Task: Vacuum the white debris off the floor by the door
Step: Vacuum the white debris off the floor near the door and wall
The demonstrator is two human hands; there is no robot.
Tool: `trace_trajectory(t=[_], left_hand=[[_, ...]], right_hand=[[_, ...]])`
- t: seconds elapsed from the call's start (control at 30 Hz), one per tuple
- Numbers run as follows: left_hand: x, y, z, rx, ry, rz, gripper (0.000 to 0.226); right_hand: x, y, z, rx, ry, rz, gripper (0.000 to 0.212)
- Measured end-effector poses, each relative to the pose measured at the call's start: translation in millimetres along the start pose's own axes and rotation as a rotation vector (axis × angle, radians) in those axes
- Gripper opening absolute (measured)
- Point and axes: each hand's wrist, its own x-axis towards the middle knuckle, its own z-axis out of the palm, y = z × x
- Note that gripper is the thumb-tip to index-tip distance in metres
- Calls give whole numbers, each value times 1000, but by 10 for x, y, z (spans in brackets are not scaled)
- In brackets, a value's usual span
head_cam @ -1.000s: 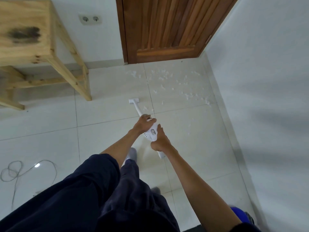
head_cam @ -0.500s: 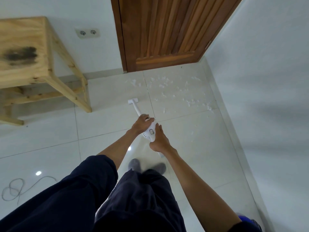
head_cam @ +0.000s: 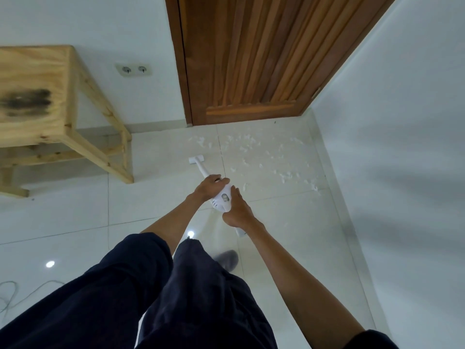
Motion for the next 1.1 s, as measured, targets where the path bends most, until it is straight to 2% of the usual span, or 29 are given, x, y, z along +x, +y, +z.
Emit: trace_trajectory(t=[0.1, 0.23, 0.3, 0.43, 0.57, 0.63, 0.83, 0.93, 1.1], left_hand=[[118, 60, -60, -20, 11, -9, 40], [168, 169, -195, -17, 36, -28, 33], [246, 198, -297, -28, 53, -33, 41], [397, 298, -537, -37, 64, -49, 26], [493, 411, -777, -19, 65, -58, 50], [548, 478, -910, -13, 62, -67, 52], [748, 641, -1257, 16, 44, -37, 40], [848, 703, -1420, 25, 38, -31, 45], [988, 786, -1612, 40, 34, -8, 22]], right_hand=[[131, -64, -80, -6, 5, -25, 80], [274, -194, -141, -5, -1, -25, 77], [394, -277, -190, 3, -7, -24, 75], [595, -509, -269, 3, -8, -12, 77], [728, -720, -344, 39, -19, 12, 80], [807, -841, -393, 55, -8, 24, 79], [1061, -1177, -517, 88, -3, 58, 77], [1188, -1315, -572, 81, 5, 61, 78], [1368, -1482, -621, 103, 9, 75, 81]])
